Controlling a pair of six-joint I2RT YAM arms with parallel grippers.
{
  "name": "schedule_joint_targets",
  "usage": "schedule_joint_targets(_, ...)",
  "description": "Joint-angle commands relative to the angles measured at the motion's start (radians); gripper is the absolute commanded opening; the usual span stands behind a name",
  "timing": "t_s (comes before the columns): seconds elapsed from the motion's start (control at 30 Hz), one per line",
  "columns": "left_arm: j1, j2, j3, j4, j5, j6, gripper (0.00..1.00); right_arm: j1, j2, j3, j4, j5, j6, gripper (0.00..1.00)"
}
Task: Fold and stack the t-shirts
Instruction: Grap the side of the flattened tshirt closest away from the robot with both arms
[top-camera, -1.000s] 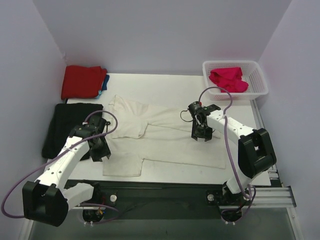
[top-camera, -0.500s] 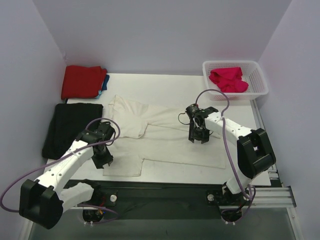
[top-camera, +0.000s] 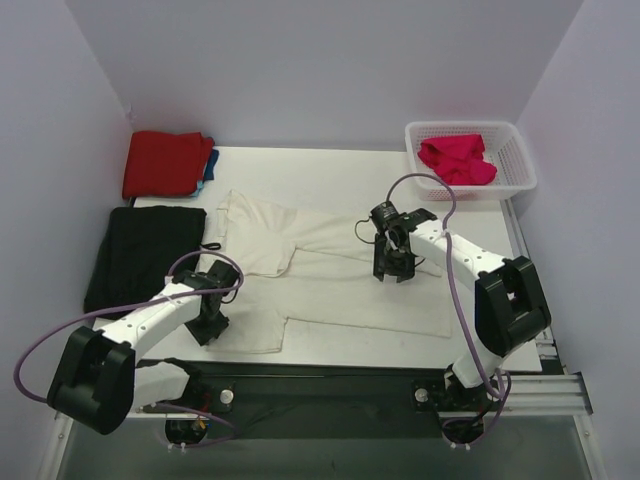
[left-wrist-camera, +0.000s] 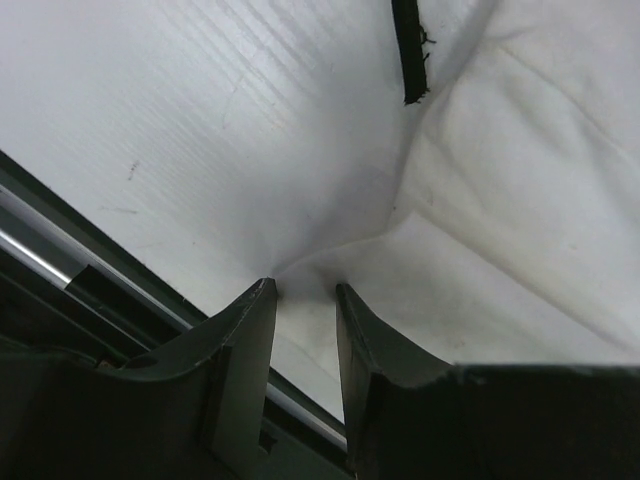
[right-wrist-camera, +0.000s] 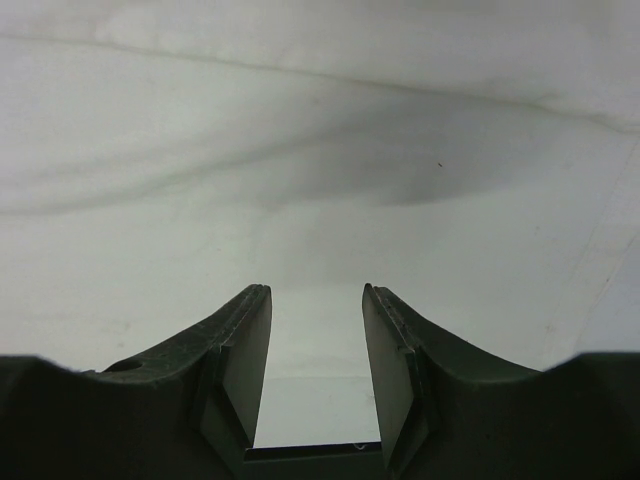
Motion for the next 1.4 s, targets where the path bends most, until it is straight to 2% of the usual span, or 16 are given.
schedule_joint_targets(0.0, 0.011, 0.004, -0.04, 0.098, -0.012, -0.035, 0.42, 0.003, 0.021, 0.055, -0.058, 0.001, -0.025, 0.42)
schedule_joint_targets(0.23, 0.045, -0.038, -0.068, 0.099, -0.004, -0.023, 0.42, 0.003, 0.061, 0.095, -0.081, 0.018, -0.024, 0.42)
schedule_joint_targets(0.5, 0.046, 0.059, -0.025, 0.046, 0.011, 0.029, 0.42, 0.003, 0.059, 0.092, -0.097, 0.045, 0.001, 0.42)
schedule_joint_targets(0.57, 0.046, 0.062, -0.024, 0.052, 0.017, 0.035, 0.36, 0.001, 0.054, 0.084, -0.098, 0.053, 0.008, 0.42)
schedule_joint_targets(0.6, 0.046, 0.058, -0.025, 0.053, 0.03, 0.046, 0.3, 0.001, 0.048, 0.078, -0.098, 0.059, 0.011, 0.42)
schedule_joint_targets(0.63, 0.046, 0.055, -0.027, 0.065, 0.034, 0.051, 0.17, 0.0, 0.045, 0.075, -0.1, 0.061, 0.015, 0.42)
schedule_joint_targets(0.67, 0.048, 0.048, -0.031, 0.069, 0.042, 0.051, 0.08, -0.002, 0.044, 0.07, -0.1, 0.065, 0.016, 0.42)
schedule_joint_targets(0.7, 0.049, 0.045, -0.031, 0.069, 0.047, 0.055, 0.02, -0.003, 0.038, 0.064, -0.101, 0.07, 0.019, 0.42)
schedule_joint_targets(0.73, 0.049, 0.042, -0.033, 0.07, 0.048, 0.058, 0.0, -0.005, 0.036, 0.061, -0.101, 0.071, 0.022, 0.42)
schedule_joint_targets(1.0, 0.048, -0.004, -0.014, 0.07, 0.048, 0.08, 0.0, -0.013, 0.009, 0.044, -0.107, 0.091, 0.041, 0.42)
schedule_joint_targets(1.37, 0.037, -0.123, 0.229, -0.068, -0.013, 0.147, 0.0, -0.092, -0.047, -0.007, -0.182, 0.174, 0.149, 0.42)
